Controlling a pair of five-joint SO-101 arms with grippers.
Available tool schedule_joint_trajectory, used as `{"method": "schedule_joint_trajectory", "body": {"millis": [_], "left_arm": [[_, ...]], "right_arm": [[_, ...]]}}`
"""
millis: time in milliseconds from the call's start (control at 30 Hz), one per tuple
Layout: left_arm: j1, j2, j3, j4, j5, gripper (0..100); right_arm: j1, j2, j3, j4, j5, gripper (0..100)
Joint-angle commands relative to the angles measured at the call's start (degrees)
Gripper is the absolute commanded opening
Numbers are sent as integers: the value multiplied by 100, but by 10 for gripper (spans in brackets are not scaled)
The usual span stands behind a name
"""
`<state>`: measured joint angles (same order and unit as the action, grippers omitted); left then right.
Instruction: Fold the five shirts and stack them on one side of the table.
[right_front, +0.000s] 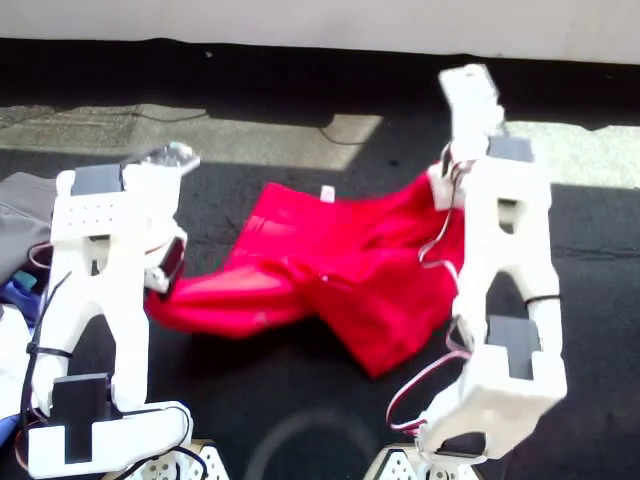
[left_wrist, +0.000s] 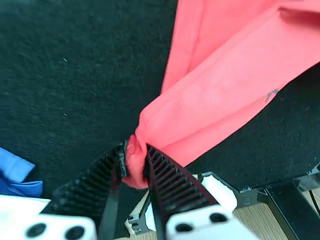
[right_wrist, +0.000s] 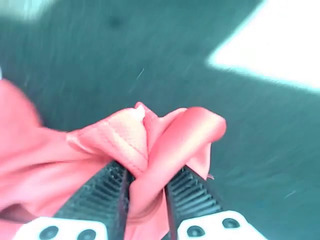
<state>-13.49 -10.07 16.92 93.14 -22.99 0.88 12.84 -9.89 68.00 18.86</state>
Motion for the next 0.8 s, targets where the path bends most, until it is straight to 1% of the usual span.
{"method": "schedule_joint_trajectory", "body": {"millis": [0,67,100,133,233,267,433,500,567,633,767], "left_arm": [[75,-110,-708,-35,308,13],[110,-84,-848,-44,475,13],[154,-57,-840,-62,484,13],[163,-48,-769,-149,484,13],[171,-57,-251,-624,484,13],[163,-57,-66,-818,475,13],[154,-110,760,-1793,492,13],[154,-110,927,-2022,492,13],[145,-110,989,-2092,492,13],[22,-110,980,-2092,492,13],[-303,-110,971,-2127,475,13]], "right_arm": [[101,576,-1358,-40,62,9],[84,963,-1780,57,53,12],[84,1147,-1991,198,53,29],[57,1288,-2193,409,35,64],[66,1464,-2879,1305,26,217],[84,1464,-3116,1613,26,243],[66,1455,-4655,3292,53,228],[101,1323,-4840,3327,44,228],[198,1033,-4690,3327,53,227],[189,593,-4040,3327,62,218],[-171,-787,-1780,3319,79,207]]}}
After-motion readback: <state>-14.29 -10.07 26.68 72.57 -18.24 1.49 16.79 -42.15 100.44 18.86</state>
